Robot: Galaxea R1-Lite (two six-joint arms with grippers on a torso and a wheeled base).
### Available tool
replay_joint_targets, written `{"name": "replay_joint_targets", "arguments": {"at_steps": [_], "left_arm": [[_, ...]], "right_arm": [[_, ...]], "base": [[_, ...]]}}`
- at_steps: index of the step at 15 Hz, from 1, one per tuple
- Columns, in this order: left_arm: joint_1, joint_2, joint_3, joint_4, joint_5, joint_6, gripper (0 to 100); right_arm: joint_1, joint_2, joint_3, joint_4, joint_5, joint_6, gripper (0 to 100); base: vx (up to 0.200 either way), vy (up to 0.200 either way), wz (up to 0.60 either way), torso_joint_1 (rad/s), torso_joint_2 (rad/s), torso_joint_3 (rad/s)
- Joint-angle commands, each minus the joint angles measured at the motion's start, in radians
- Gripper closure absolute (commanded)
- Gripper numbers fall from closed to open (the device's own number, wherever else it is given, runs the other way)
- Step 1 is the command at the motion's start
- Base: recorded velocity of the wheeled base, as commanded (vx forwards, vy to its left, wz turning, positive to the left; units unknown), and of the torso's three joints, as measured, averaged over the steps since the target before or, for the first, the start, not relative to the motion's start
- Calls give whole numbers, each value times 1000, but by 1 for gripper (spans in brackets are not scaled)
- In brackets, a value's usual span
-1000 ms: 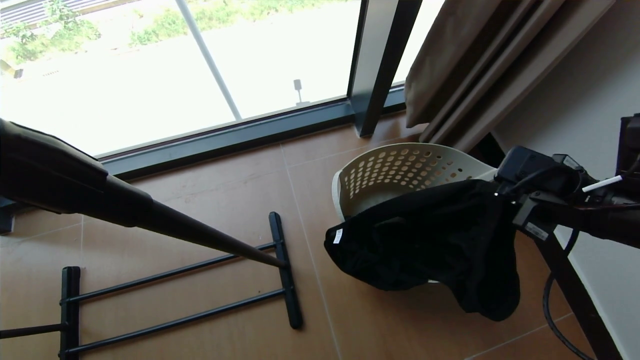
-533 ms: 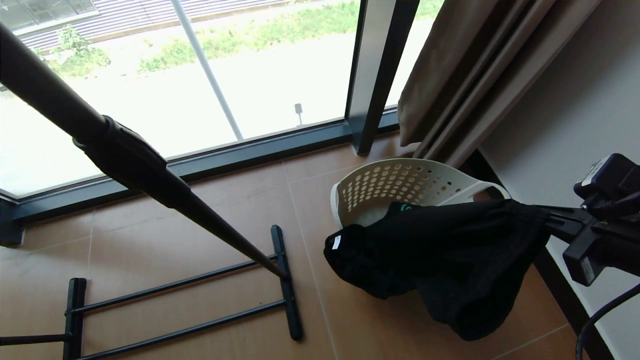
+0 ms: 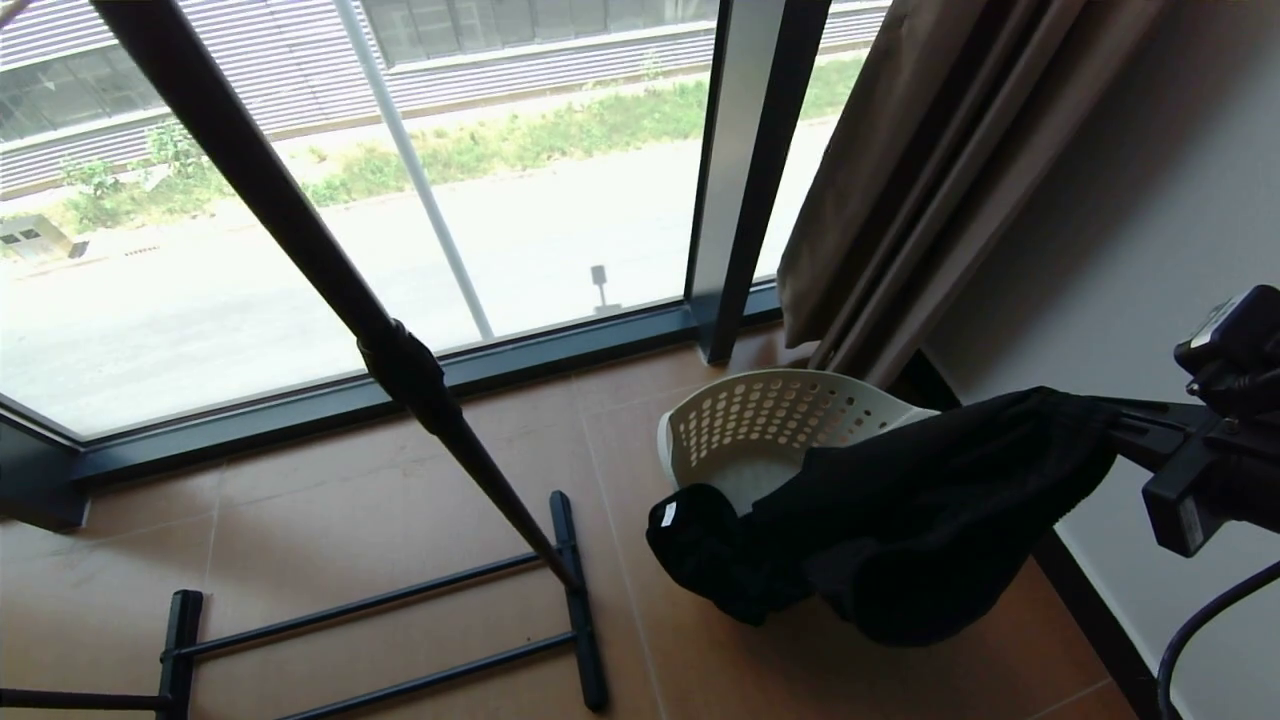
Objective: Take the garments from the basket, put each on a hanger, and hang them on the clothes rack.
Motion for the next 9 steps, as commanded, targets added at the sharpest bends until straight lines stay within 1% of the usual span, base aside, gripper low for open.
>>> {"name": "replay_joint_targets", "arguments": {"at_steps": [1, 4, 9], "left_arm": [[0, 1, 0, 1, 0, 1, 0], [0, 1, 0, 1, 0, 1, 0], [0, 1, 0, 1, 0, 1, 0]], "right_arm": [[-5, -2, 8, -2, 1, 0, 100], [-6, -5, 26, -2, 1, 0, 100], [-6, -3, 46, -55, 1, 2, 100]], "base": [[0, 0, 0, 71, -315, -51], [0, 0, 0, 30, -98, 106], [0, 0, 0, 2, -13, 192]]}}
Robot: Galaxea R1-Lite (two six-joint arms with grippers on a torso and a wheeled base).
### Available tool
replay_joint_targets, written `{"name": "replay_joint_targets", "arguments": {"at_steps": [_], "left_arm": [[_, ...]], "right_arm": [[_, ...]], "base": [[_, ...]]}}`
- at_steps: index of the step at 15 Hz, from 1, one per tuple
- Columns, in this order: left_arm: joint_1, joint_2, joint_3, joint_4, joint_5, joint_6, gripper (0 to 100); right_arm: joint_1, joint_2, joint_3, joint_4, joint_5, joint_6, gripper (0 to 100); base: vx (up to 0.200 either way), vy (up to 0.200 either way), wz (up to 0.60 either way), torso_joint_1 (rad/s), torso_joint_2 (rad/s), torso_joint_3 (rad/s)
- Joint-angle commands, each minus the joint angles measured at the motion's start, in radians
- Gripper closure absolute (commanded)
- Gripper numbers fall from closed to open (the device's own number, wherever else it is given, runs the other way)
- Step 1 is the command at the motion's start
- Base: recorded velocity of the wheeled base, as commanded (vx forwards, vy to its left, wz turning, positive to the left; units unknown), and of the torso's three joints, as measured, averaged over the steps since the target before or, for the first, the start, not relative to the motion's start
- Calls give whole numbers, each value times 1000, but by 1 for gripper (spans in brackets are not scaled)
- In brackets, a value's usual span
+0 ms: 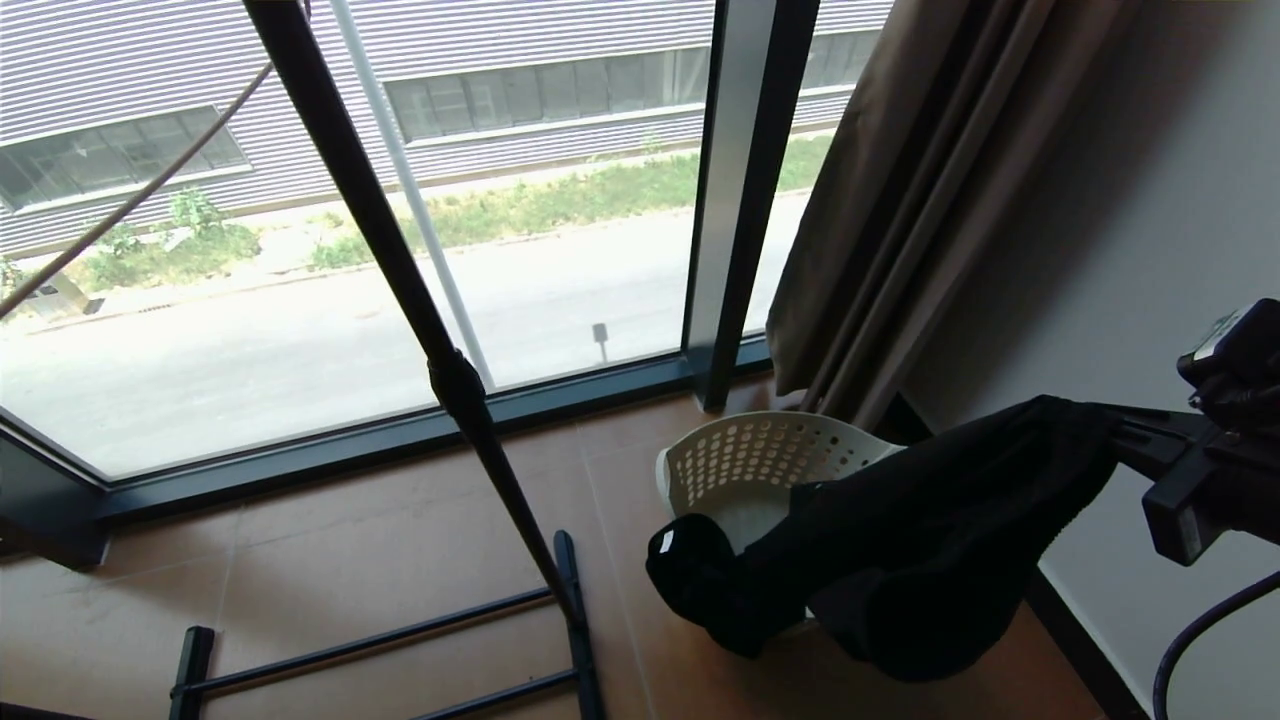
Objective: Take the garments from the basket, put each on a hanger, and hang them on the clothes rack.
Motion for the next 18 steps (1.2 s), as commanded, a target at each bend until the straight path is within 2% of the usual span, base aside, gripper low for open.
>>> {"name": "replay_joint_targets", "arguments": {"at_steps": [1, 9, 18], "left_arm": [[0, 1, 0, 0, 0, 0, 0], [0, 0, 0, -1, 0, -3, 0], [0, 0, 0, -1, 0, -3, 0]], "right_arm": [[1, 2, 3, -2, 0, -1, 100], [-22, 5, 9, -4, -3, -4, 100], [-22, 4, 11, -2, -3, -5, 100]], "base": [[0, 0, 0, 2, 2, 203], [0, 0, 0, 13, -35, 174], [0, 0, 0, 137, -459, -126]]}}
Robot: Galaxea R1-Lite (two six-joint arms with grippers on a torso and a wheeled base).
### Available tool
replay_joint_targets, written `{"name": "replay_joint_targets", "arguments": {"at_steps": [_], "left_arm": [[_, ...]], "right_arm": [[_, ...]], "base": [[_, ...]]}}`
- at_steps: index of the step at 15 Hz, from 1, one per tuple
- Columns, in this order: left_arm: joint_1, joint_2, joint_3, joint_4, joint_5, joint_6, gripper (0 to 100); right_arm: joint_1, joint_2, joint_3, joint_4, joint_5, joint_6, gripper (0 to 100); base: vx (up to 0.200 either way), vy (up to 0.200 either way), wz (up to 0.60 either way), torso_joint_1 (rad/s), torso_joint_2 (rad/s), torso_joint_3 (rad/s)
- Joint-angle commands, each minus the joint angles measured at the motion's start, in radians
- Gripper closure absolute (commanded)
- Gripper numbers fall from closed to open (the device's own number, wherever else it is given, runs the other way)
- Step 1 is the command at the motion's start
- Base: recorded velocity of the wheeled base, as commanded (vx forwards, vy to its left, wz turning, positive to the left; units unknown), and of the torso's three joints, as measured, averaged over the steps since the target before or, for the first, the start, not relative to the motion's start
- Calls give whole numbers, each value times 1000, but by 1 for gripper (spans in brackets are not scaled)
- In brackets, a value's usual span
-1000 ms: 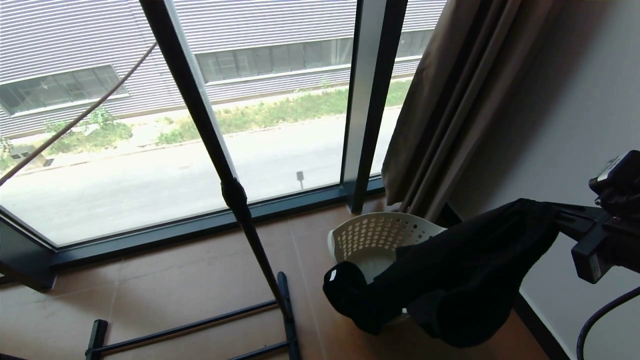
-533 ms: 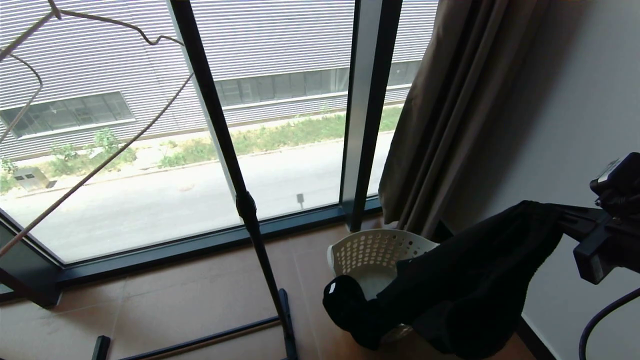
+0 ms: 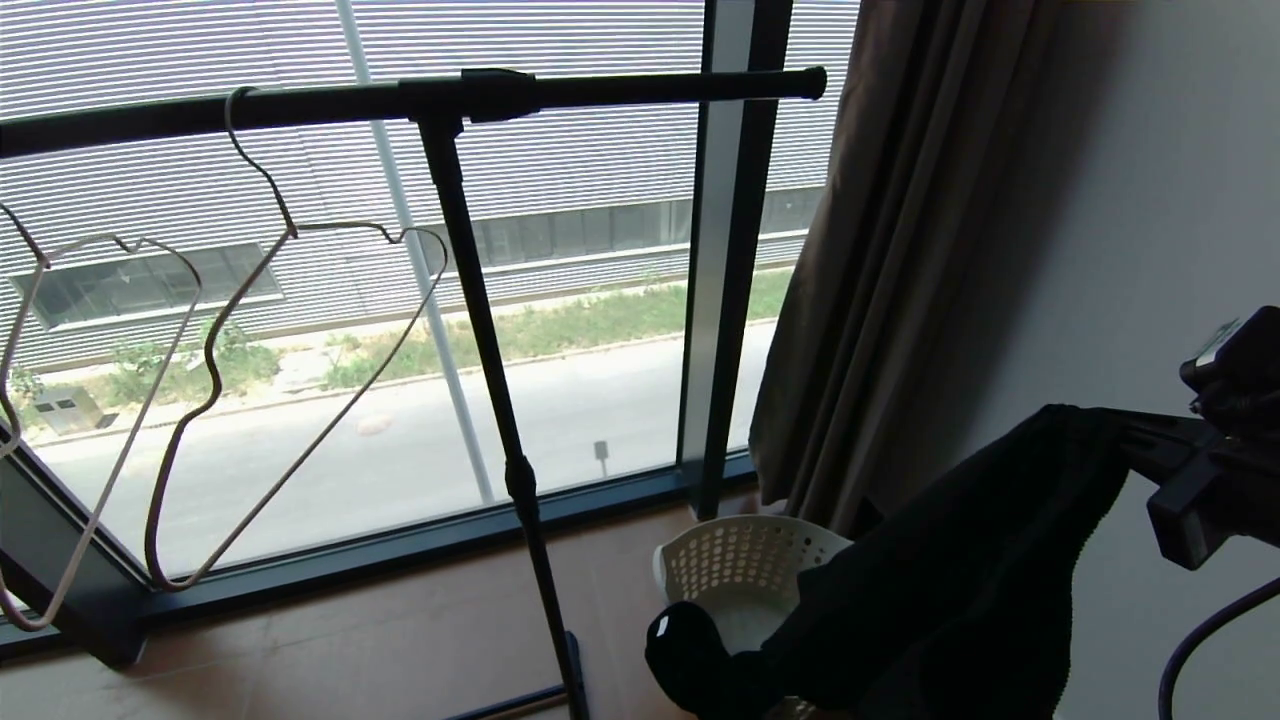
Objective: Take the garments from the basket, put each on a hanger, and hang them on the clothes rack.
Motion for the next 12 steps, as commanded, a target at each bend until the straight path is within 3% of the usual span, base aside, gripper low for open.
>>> {"name": "replay_joint_targets", "arguments": {"at_steps": [1, 12], "left_arm": [[0, 0, 0, 0, 0, 1, 0], [2, -2, 0, 0, 2, 1, 0]], "right_arm": [[0, 2, 2, -1, 0, 0, 100], [0, -6, 14, -4, 0, -2, 100]], "base": [[0, 0, 0, 183, -544, -222], [0, 0, 0, 218, -548, -323]]}}
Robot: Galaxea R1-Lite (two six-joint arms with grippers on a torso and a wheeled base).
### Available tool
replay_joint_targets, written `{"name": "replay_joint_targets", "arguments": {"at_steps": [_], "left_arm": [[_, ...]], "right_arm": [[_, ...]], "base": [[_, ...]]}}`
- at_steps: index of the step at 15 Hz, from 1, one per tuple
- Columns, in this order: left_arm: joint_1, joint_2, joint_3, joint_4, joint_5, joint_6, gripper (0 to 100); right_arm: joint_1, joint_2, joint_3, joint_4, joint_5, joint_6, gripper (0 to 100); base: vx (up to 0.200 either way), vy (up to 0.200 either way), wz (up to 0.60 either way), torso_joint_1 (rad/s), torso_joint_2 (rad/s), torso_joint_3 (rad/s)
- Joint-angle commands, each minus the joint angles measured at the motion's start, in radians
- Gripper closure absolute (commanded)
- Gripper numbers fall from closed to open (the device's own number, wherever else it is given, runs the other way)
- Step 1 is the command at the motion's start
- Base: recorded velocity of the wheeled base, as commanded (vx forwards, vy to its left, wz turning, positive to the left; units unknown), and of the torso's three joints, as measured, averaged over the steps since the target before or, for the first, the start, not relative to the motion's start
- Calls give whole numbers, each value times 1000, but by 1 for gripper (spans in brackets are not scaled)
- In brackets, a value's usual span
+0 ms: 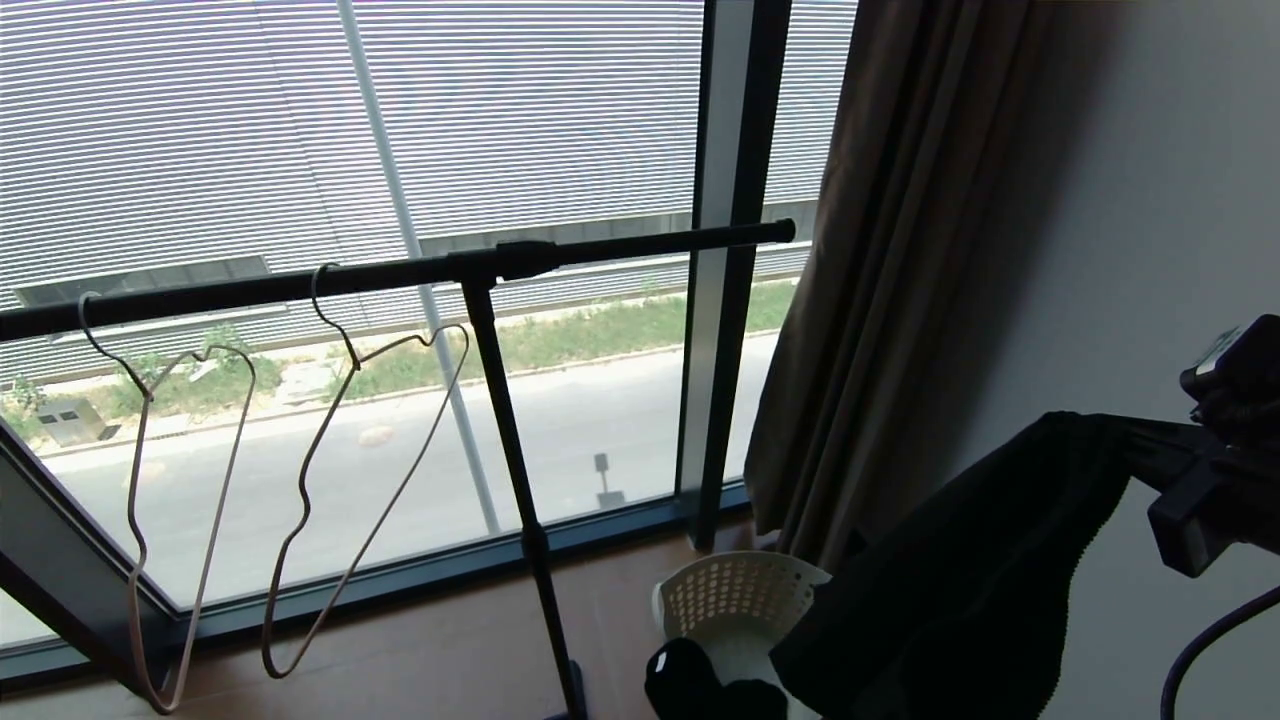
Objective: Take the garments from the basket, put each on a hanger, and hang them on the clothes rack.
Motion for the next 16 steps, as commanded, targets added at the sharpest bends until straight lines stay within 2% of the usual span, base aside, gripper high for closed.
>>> {"name": "replay_joint_targets", "arguments": {"at_steps": [1, 4, 12, 14, 16], "left_arm": [[0, 0, 0, 0, -1, 0, 0], [0, 0, 0, 0, -1, 0, 0], [0, 0, 0, 0, -2, 3, 0], [-2, 1, 0, 0, -2, 6, 0], [-2, 1, 0, 0, -4, 6, 0]], "right_arm": [[0, -9, 9, -2, 2, 0, 100], [2, -45, 10, -1, 11, 1, 100], [2, -45, 10, -1, 17, 0, 100], [2, -47, 12, -1, 17, 0, 100], [2, -48, 12, -1, 17, 1, 100]], "base": [[0, 0, 0, 173, -398, -237], [0, 0, 0, 72, -162, -90], [0, 0, 600, 7, -5, -3], [0, 0, 0, 0, 0, 0], [0, 200, 0, 7, 0, 2]]}}
